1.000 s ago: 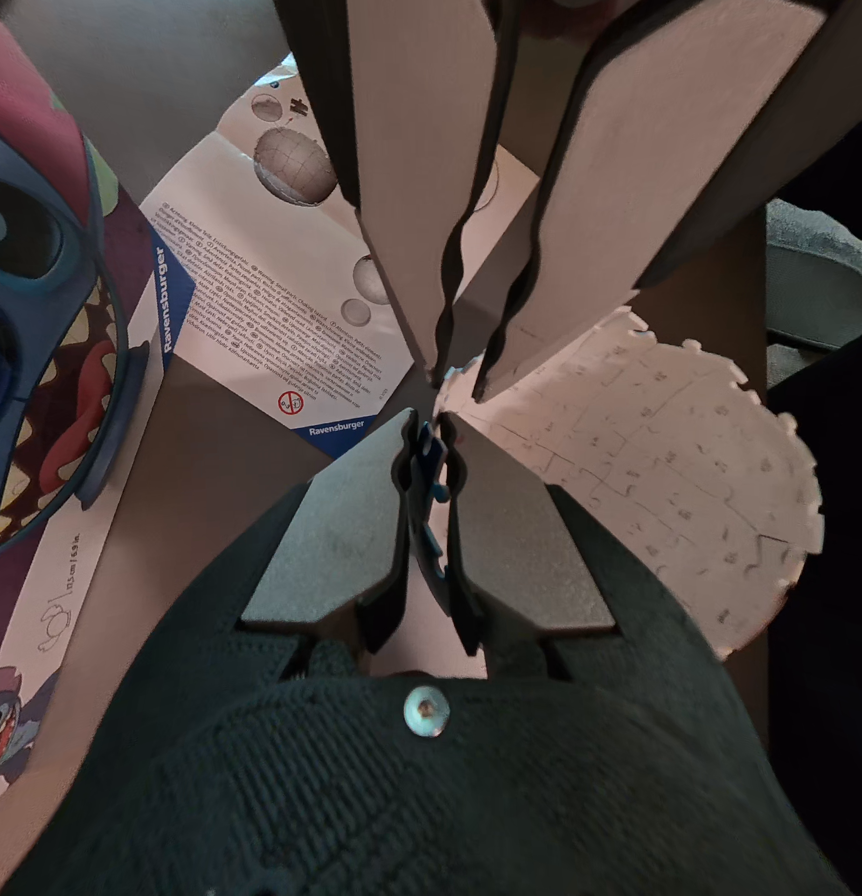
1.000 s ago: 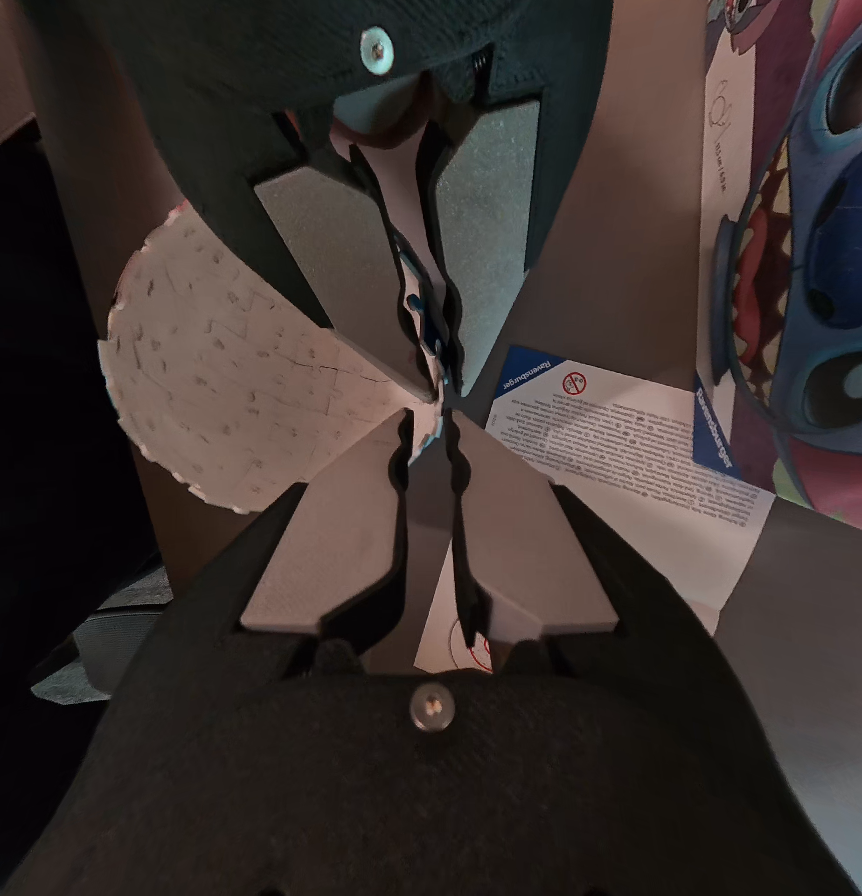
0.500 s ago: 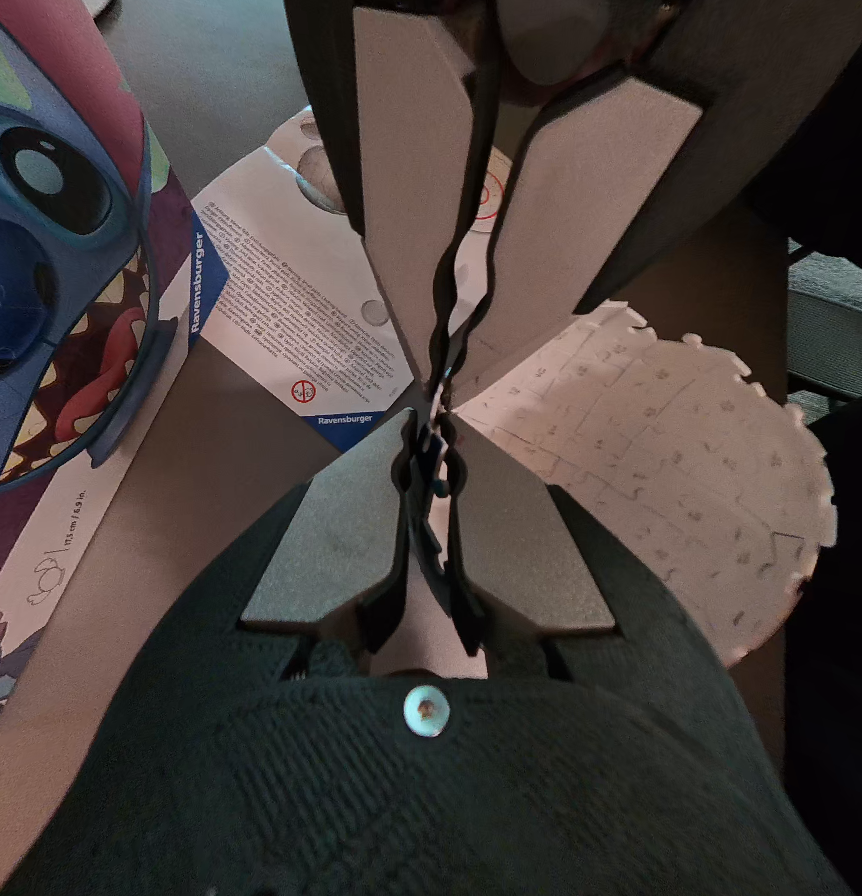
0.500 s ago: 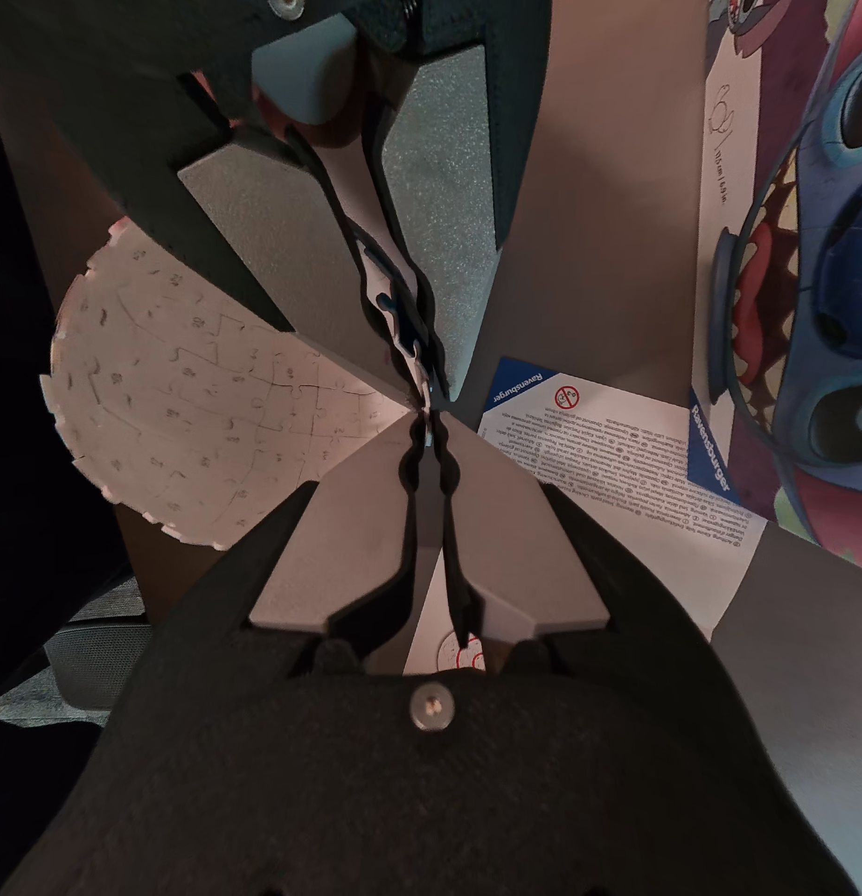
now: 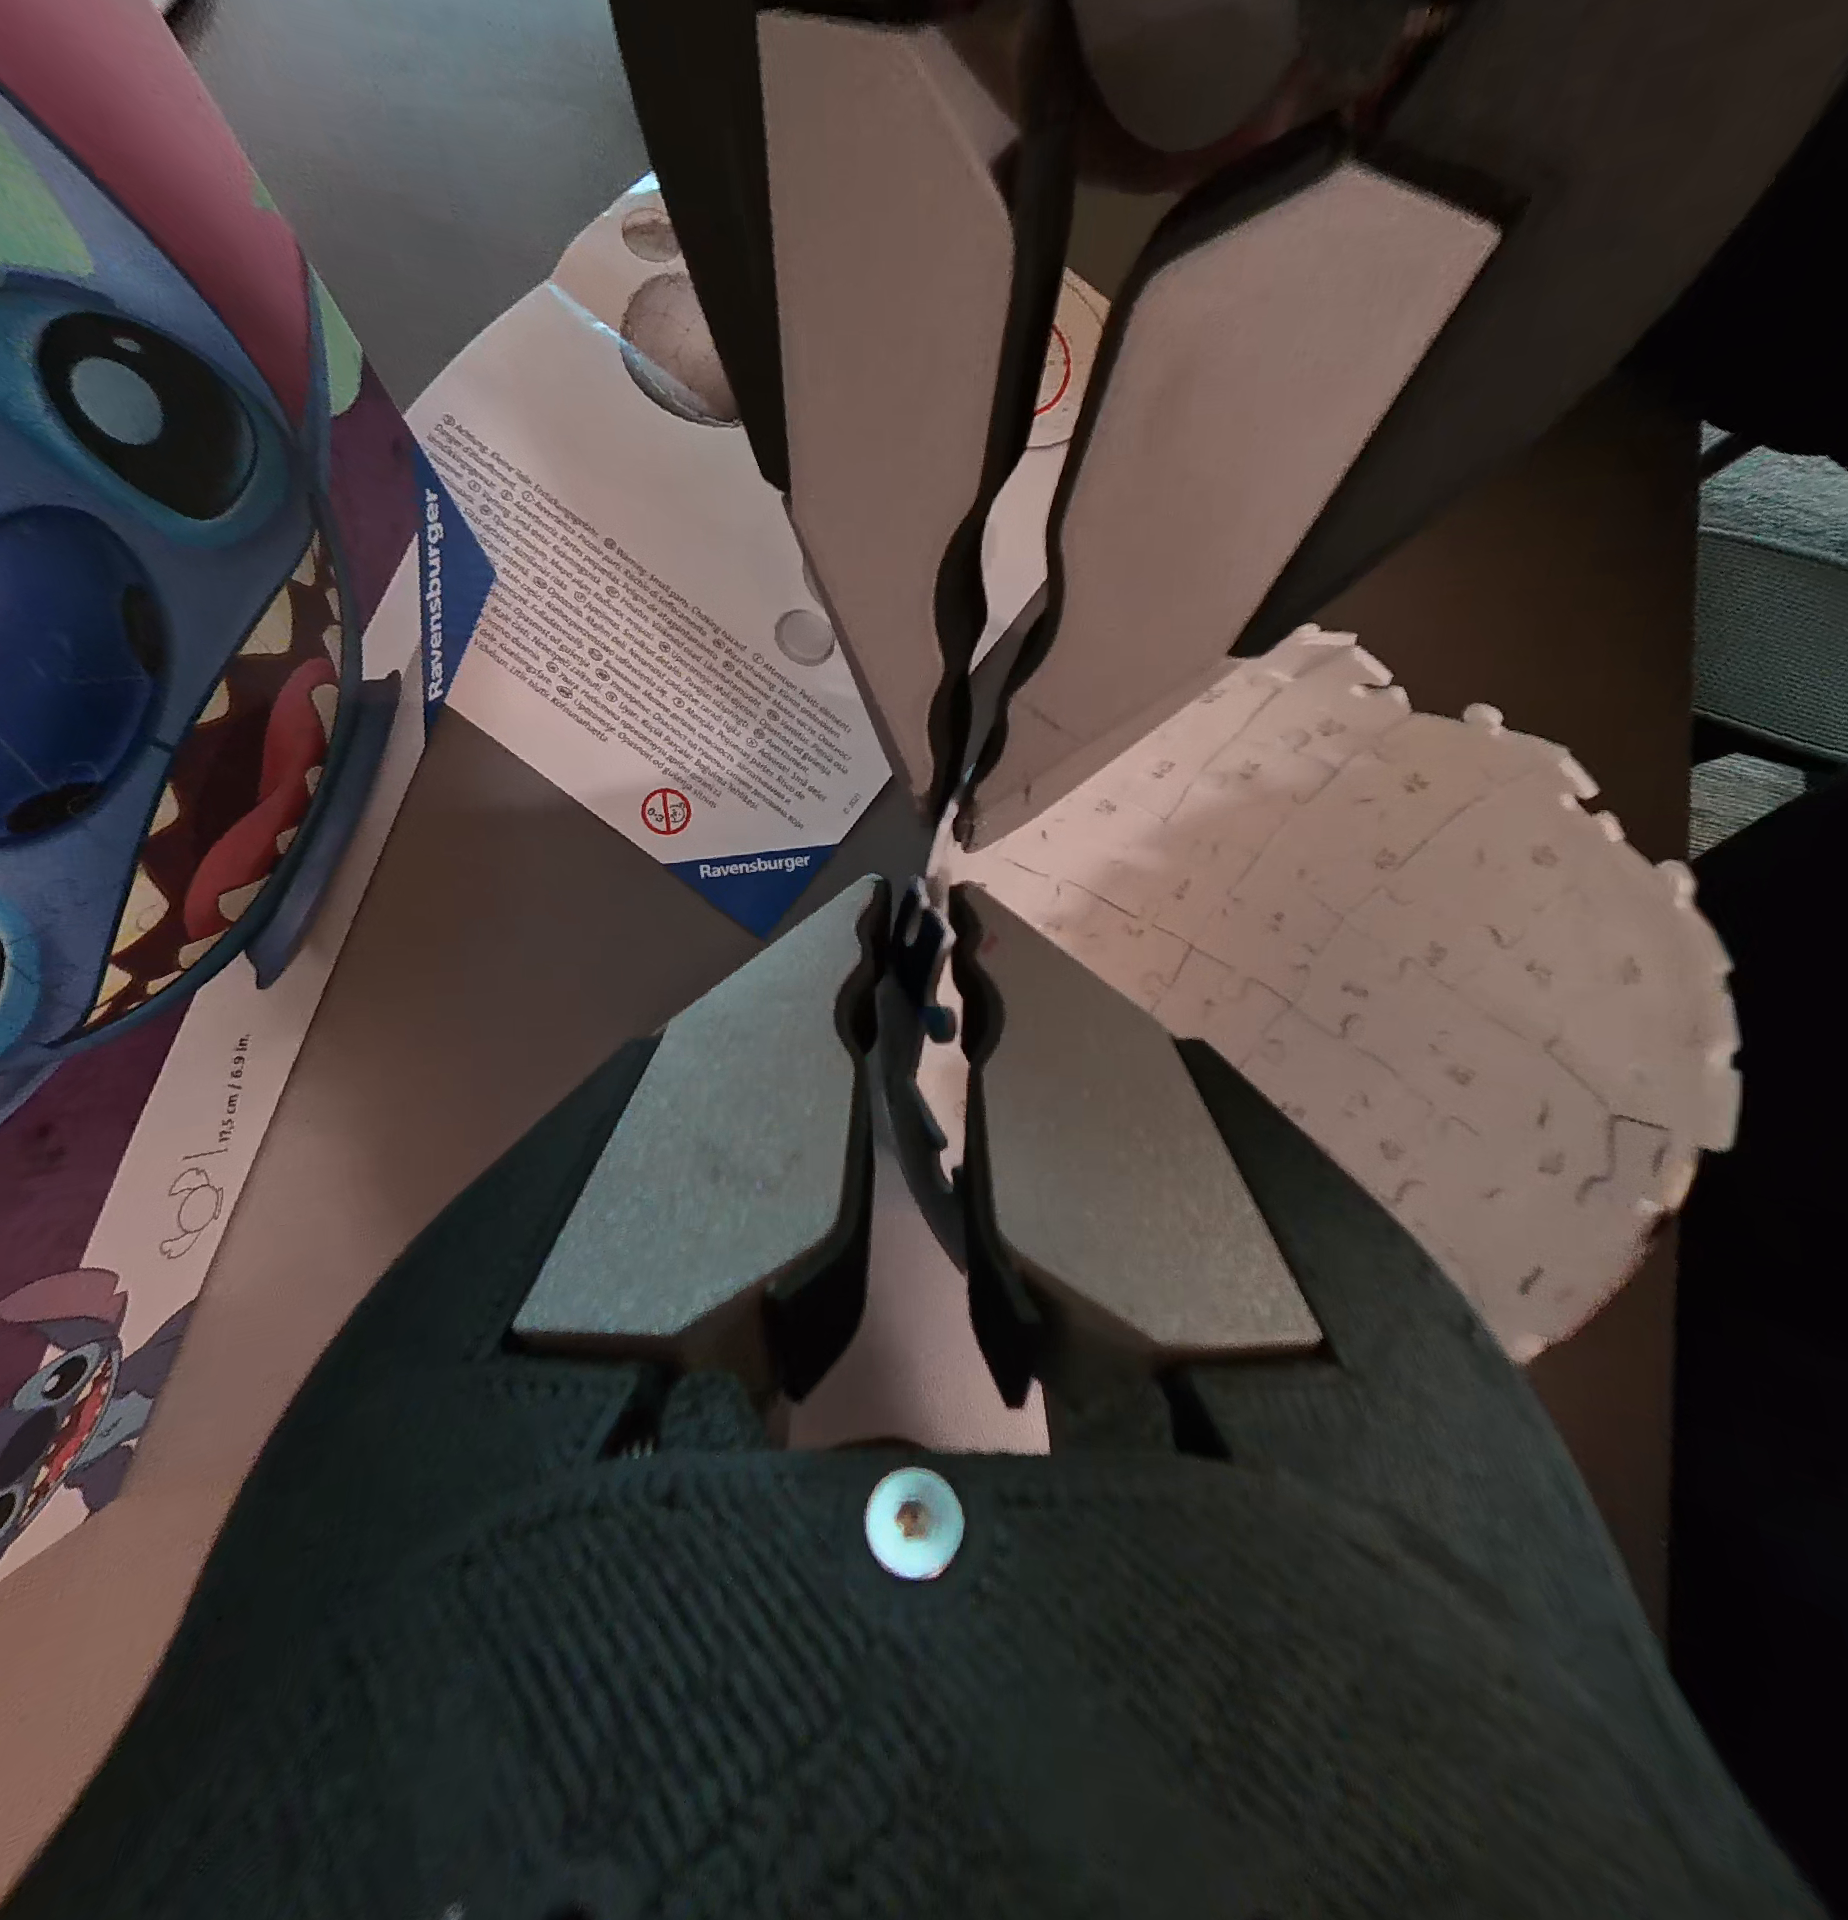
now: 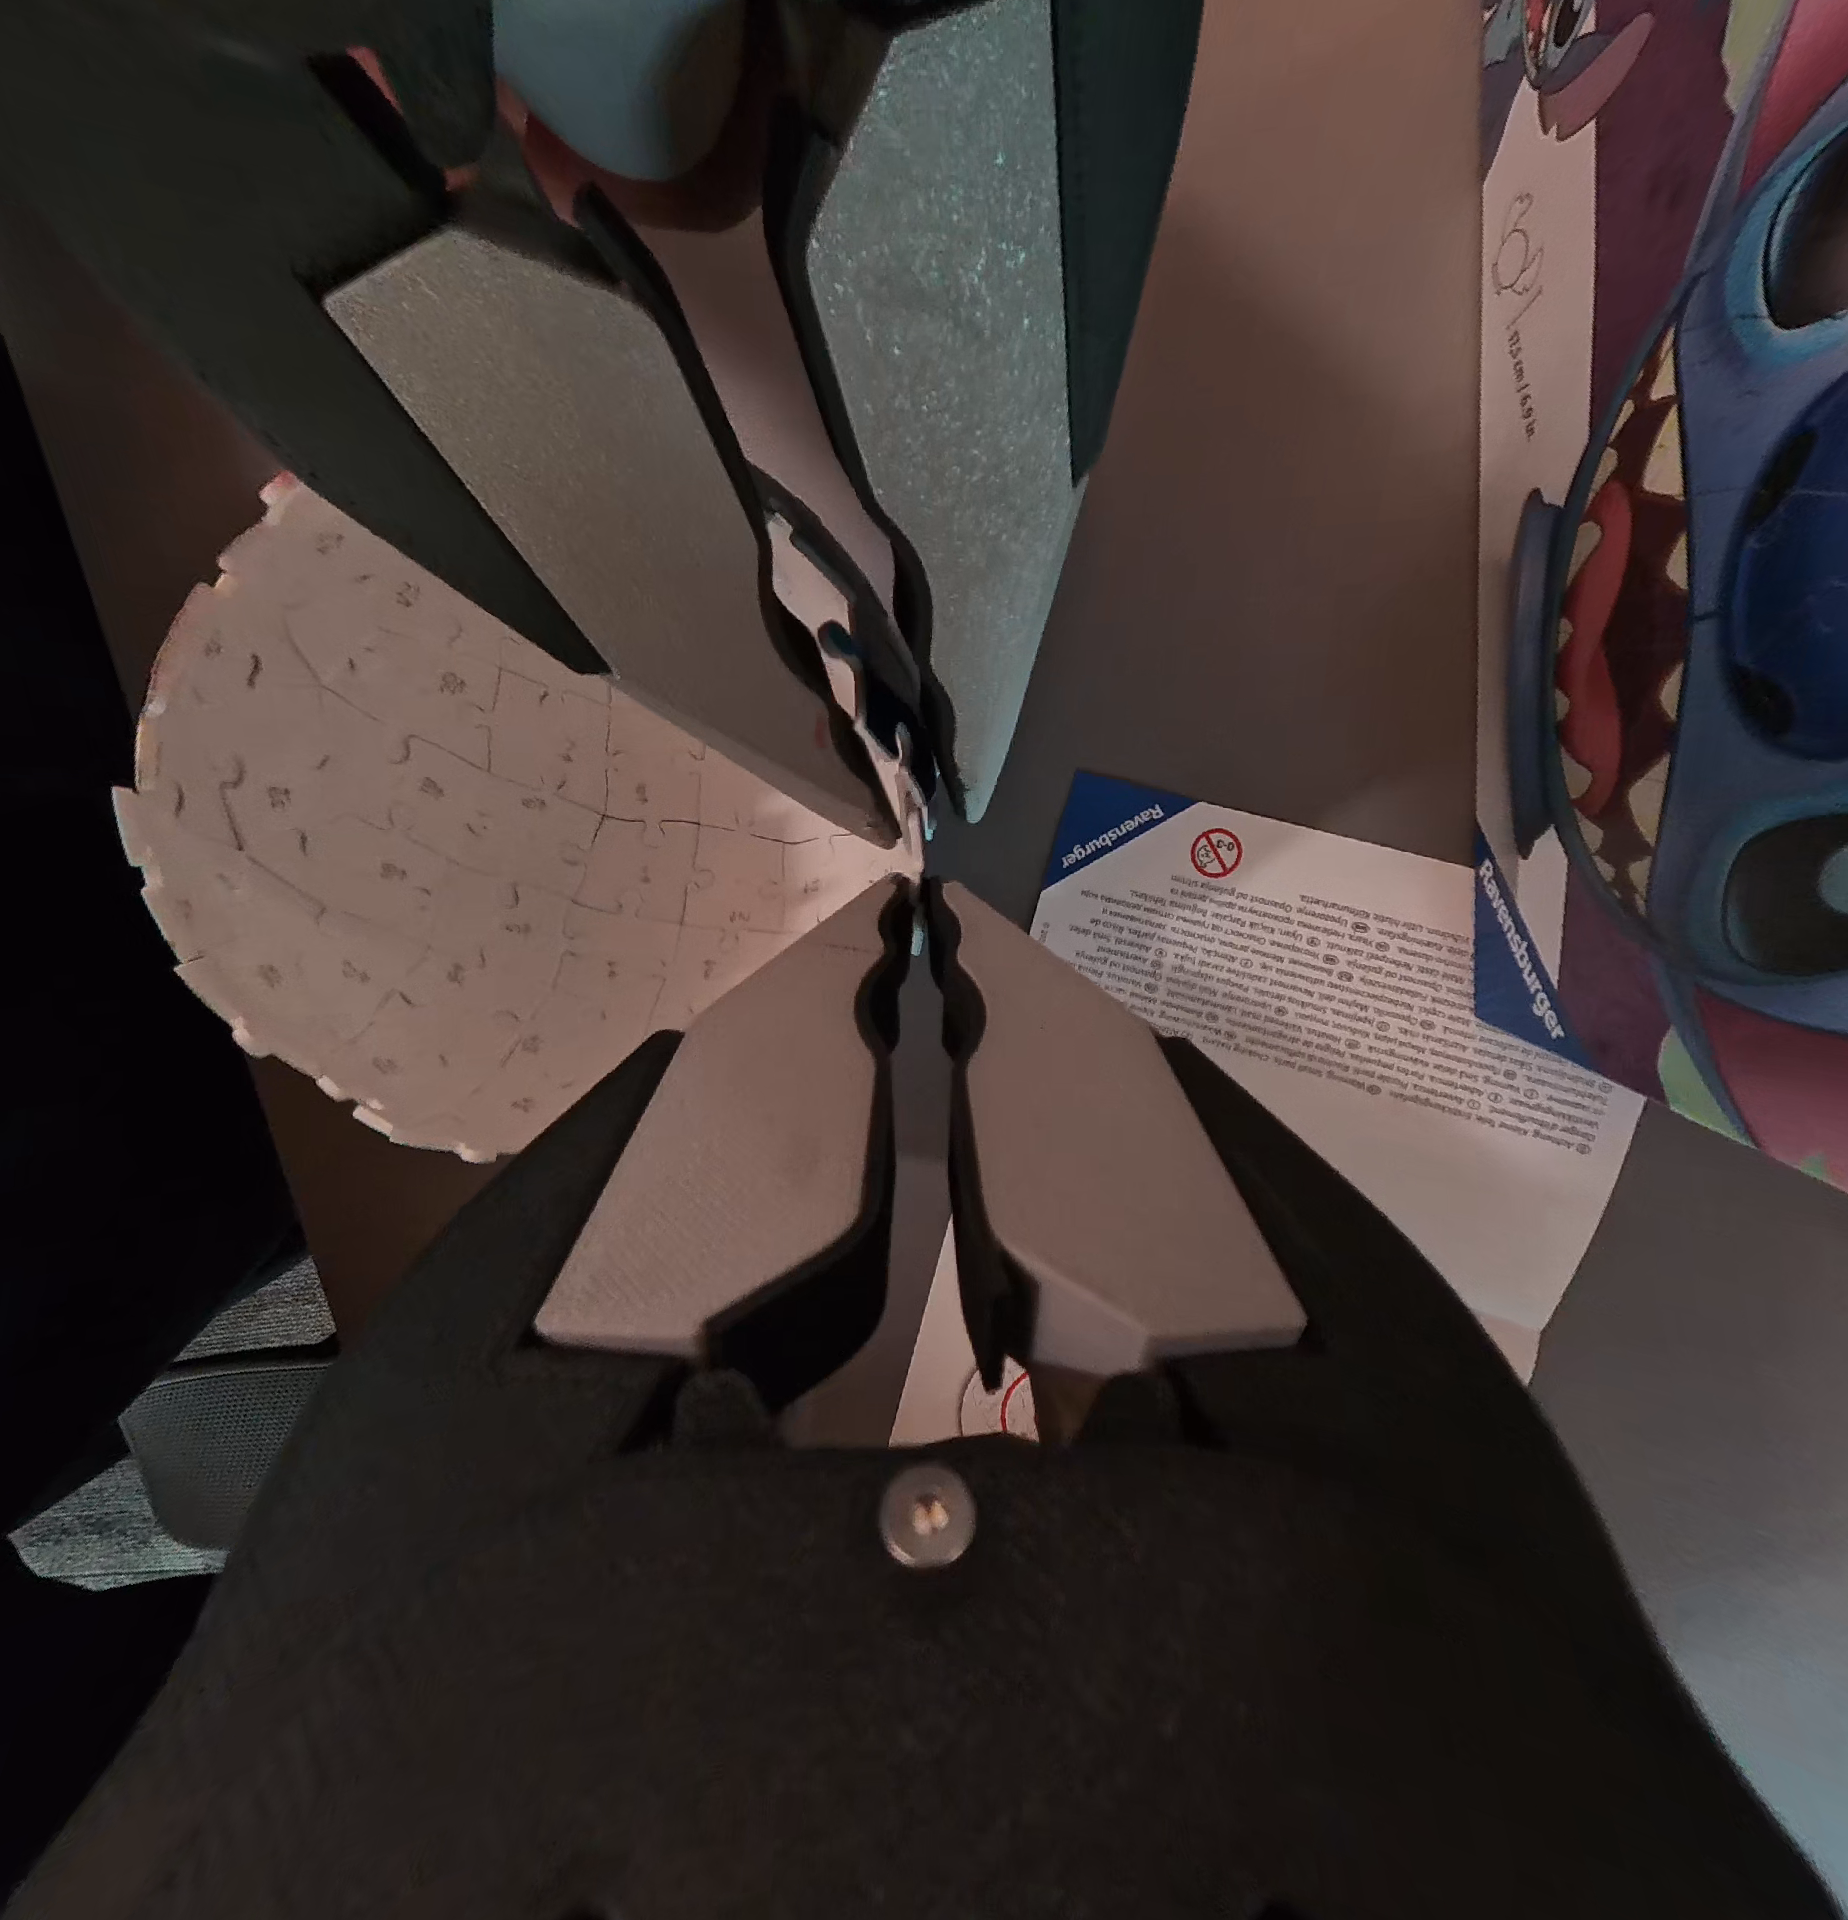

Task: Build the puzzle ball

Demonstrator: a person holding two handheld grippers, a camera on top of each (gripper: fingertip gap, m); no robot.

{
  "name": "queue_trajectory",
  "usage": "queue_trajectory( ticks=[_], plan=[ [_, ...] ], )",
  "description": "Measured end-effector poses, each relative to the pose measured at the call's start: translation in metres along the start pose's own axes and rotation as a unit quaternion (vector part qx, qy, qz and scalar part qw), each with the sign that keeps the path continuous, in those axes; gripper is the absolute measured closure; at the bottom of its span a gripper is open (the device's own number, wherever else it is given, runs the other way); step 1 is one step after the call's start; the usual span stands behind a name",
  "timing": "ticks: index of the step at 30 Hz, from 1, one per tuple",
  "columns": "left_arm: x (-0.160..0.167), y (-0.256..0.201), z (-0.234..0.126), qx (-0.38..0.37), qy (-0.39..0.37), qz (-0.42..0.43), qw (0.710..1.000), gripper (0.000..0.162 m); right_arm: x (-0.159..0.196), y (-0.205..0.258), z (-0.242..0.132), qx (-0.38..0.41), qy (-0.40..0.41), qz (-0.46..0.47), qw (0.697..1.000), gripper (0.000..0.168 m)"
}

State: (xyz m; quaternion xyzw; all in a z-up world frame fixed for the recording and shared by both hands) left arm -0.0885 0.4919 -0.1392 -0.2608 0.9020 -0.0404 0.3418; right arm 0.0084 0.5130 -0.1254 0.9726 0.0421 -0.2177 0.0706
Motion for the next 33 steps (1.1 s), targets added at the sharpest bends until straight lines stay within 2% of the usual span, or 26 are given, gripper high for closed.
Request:
queue_trajectory(
  ticks=[22,33],
  plan=[
    [0.0068,0.0058,0.0060,0.037,-0.004,-0.049,0.998,0.158,-0.0002,0.0039,0.0030,0.027,-0.007,0.008,1.000,0.168],
    [0.0025,0.0064,0.0050,0.051,0.022,-0.037,0.998,0.152,-0.0020,0.0067,0.0030,0.038,-0.001,-0.001,0.999,0.168]
  ],
)
Point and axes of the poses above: each gripper's, where its closed fingertips meet, z out along the fingers, x out of its underside, y = z × x across the jaws, the point moved 9 cm from there along -z, back along the fingers, and after that the axes turned 8 degrees about -z, right-handed, at the moved point
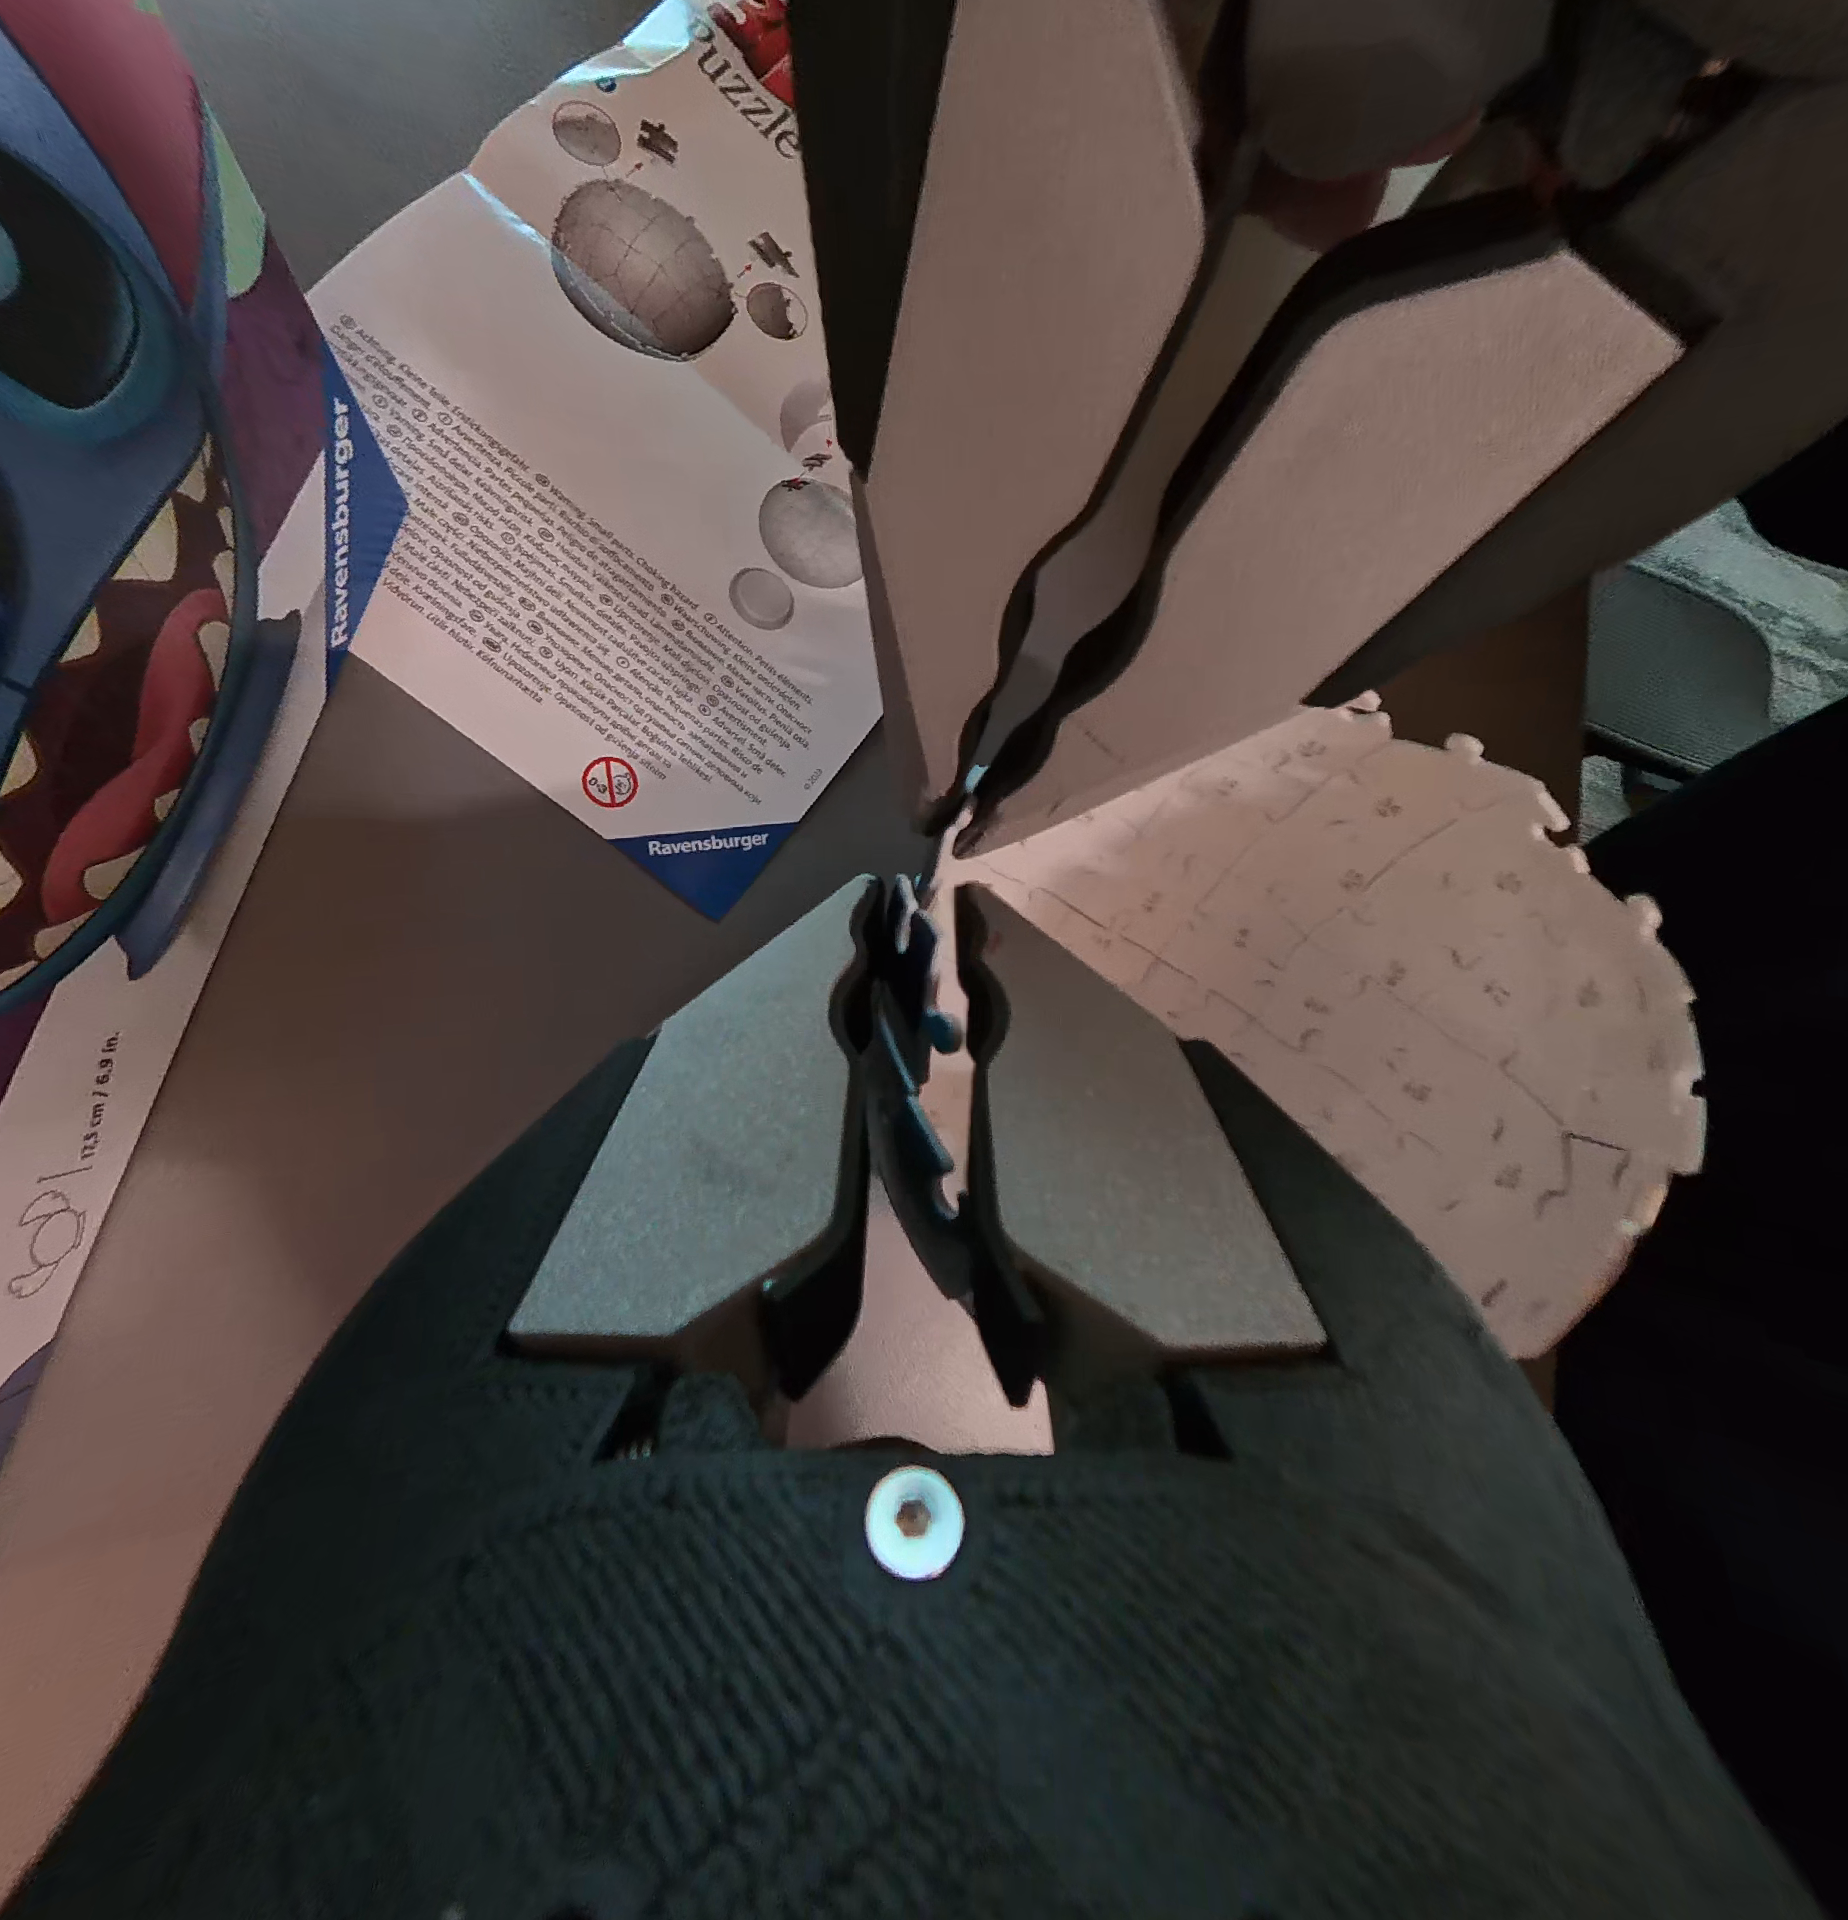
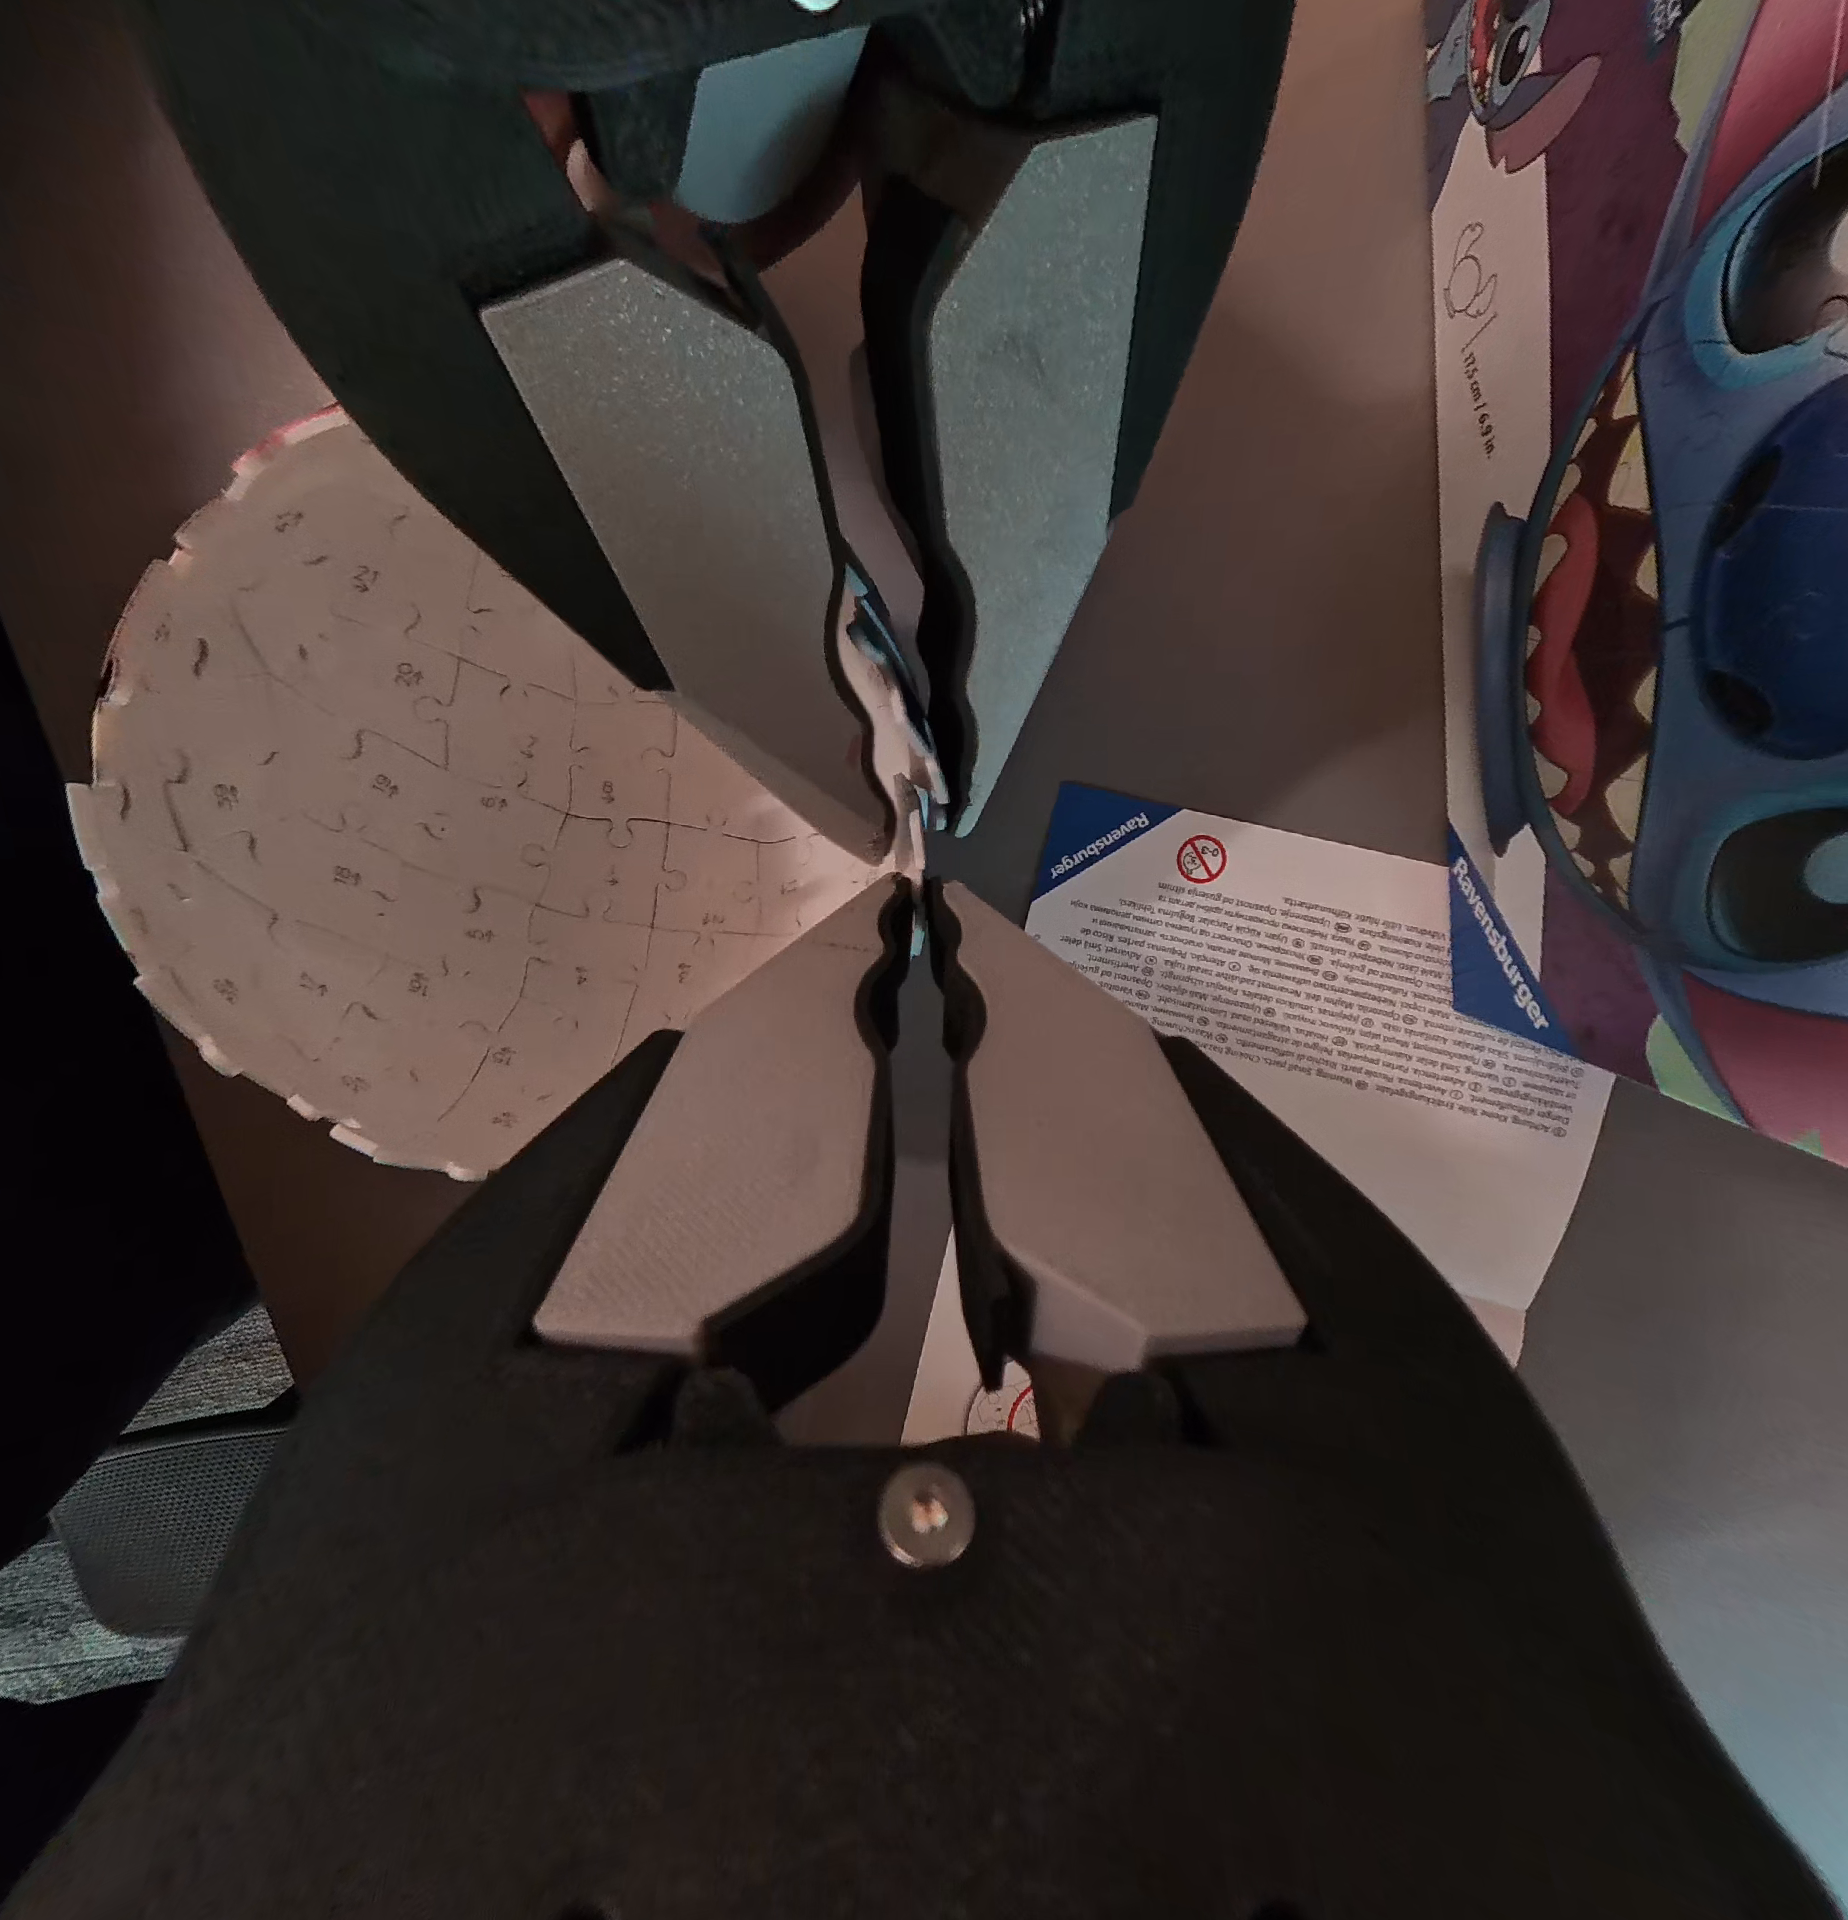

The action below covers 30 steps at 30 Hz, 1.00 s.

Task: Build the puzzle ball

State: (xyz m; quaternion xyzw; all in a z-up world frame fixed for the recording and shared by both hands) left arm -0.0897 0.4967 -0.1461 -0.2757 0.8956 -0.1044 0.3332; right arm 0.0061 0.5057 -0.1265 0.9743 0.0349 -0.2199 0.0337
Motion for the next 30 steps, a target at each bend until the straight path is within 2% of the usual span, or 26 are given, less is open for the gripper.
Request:
queue_trajectory(
  ticks=[5,11,18,23,30],
  plan=[
    [-0.003,-0.001,-0.009,0.030,-0.006,-0.003,1.000,0.137,0.001,0.000,0.000,-0.002,0.001,0.000,1.000,0.168],
    [-0.005,0.001,-0.046,0.021,-0.032,0.002,0.999,0.136,0.001,0.000,0.000,-0.001,0.002,-0.001,1.000,0.168],
    [-0.001,-0.003,-0.033,-0.009,0.005,0.024,1.000,0.136,0.001,0.000,0.000,-0.002,0.003,0.003,1.000,0.168],
    [-0.003,-0.004,-0.026,-0.027,0.016,0.036,0.999,0.139,0.000,0.001,0.000,0.000,0.004,0.001,1.000,0.168],
    [-0.005,-0.005,-0.022,-0.042,0.025,0.053,0.997,0.154,0.001,0.000,0.000,0.000,0.004,0.003,1.000,0.168]
  ],
)
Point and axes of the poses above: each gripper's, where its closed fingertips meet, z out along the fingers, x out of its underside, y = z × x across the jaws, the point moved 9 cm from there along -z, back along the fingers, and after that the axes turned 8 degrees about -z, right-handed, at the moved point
